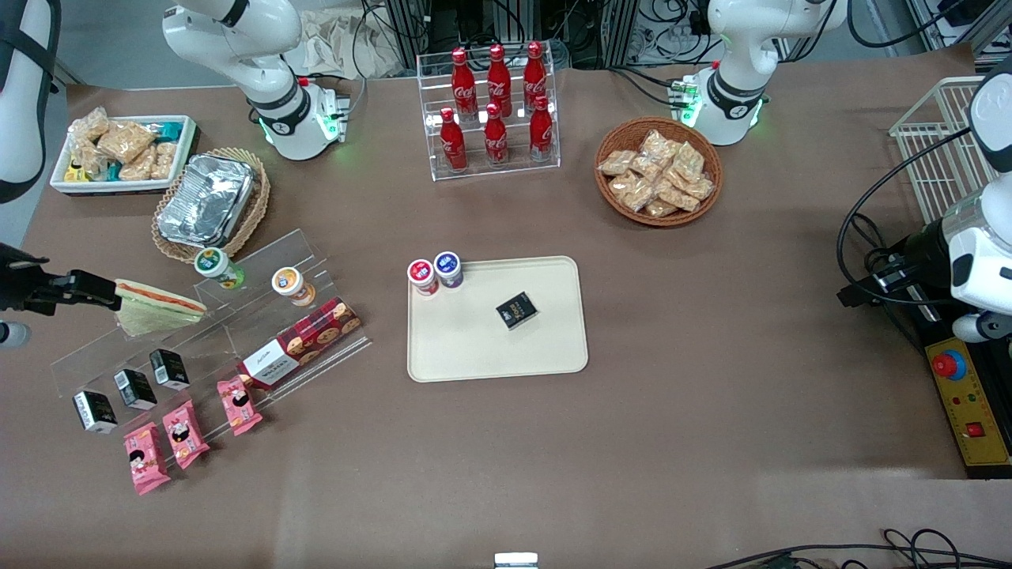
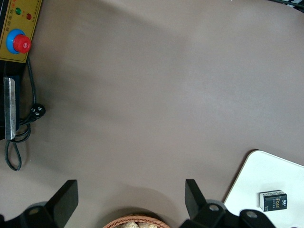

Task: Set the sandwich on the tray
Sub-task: 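Move the right gripper toward the wrapped sandwich on the acrylic stand, then lower the open right gripper around the wrapped sandwich and close it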

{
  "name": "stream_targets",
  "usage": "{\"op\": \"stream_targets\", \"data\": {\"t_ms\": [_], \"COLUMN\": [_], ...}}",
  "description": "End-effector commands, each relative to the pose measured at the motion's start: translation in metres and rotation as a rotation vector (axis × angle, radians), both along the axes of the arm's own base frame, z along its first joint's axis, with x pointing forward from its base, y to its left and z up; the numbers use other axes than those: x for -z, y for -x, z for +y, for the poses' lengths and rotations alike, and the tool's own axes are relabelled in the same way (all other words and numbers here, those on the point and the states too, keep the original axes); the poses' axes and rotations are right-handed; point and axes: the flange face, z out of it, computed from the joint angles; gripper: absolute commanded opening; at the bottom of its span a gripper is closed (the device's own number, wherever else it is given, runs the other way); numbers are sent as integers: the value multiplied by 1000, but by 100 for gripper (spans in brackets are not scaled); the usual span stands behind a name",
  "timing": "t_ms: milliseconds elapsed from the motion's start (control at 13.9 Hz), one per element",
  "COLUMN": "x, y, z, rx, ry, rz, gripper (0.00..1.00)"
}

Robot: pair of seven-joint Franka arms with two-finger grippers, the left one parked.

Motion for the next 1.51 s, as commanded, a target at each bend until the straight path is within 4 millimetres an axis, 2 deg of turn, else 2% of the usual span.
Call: {"op": "stream_targets", "data": {"t_ms": [0, 360, 647, 863, 1007, 1151, 1295, 1439], "x": [10, 31, 33, 40, 39, 42, 55, 66], "y": [34, 35, 35, 36, 43, 43, 41, 47], "z": [-2, -11, -12, -9, -41, -42, -53, -72], "rx": [-7, 7, 33, 256, 581, 719, 861, 915], "ry": [-12, -12, -13, -45, -131, -119, -68, -61], "rz": [-43, -14, -10, 11, 26, 40, 58, 83], "gripper": [100, 100, 100, 100, 100, 100, 100, 100]}}
